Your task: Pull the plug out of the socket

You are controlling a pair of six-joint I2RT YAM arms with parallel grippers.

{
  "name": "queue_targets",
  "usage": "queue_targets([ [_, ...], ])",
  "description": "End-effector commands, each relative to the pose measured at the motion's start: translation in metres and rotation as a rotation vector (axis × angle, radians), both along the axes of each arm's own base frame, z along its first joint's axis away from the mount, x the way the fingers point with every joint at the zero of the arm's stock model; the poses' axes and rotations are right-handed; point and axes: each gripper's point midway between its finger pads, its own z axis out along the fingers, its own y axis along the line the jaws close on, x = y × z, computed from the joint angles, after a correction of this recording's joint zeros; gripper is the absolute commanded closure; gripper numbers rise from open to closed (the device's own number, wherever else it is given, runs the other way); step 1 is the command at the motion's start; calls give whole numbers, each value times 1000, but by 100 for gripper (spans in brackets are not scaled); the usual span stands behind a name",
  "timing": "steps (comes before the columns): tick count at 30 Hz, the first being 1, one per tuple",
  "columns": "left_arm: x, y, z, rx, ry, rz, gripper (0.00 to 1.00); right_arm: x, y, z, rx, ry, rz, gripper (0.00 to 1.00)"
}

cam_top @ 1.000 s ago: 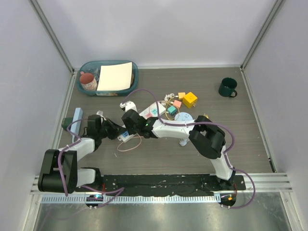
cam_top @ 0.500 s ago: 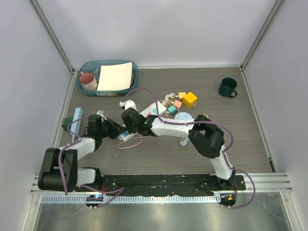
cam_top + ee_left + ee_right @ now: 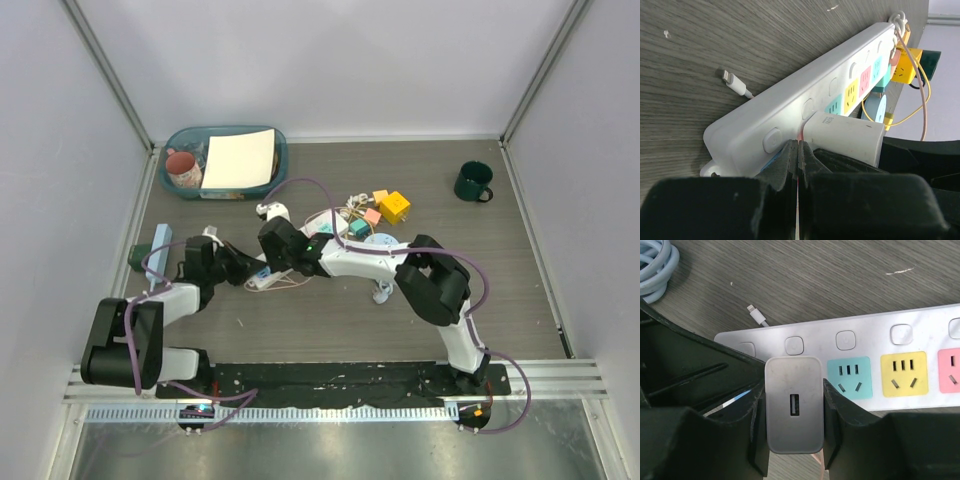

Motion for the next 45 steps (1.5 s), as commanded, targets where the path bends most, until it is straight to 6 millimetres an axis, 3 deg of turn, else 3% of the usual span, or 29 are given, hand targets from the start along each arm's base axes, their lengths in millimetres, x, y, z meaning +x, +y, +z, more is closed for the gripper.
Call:
queue_targets([
  [1,-74,27,-85,207,360,25,100,8,41,107,377,-75,4,99],
  [3,-75,26,-86,209,363,24,100,6,48,122,409,-122,29,99],
  [9,-74,26,-86,210,367,24,100,12,44,131,315,-235,52,99],
  [10,-75,26,-87,213,367,23,100,15,47,140,314,-258,62,99],
  [15,-75,26,-87,212,368,32,100,12,49,137,260,-236,71,99],
  [25,-77,26,-87,215,368,28,100,3,49,136,332,-171,50,99],
  [28,-76,28,-83,225,363,33,100,8,36,144,318,-191,-2,99],
  [30,-70,29,-74,238,343,36,100,14,21,156,320,-222,-57,99],
  [32,-62,30,-60,254,327,27,100,19,3,151,288,-226,-106,99],
  [36,-37,31,-6,253,188,52,100,25,-30,164,287,-227,-167,99],
  [37,-40,33,-1,269,197,52,100,25,-43,171,297,-229,-184,99],
  [39,-25,36,28,289,131,71,100,24,-59,165,281,-221,-201,99],
  [40,-22,38,39,295,103,76,99,24,-69,177,306,-232,-212,99],
  [42,-16,39,61,305,69,77,90,22,-81,177,313,-221,-221,99],
  [43,-13,39,69,305,51,80,86,19,-89,168,299,-204,-220,99],
  [45,-9,38,86,309,25,69,75,18,-105,175,331,-196,-239,99],
])
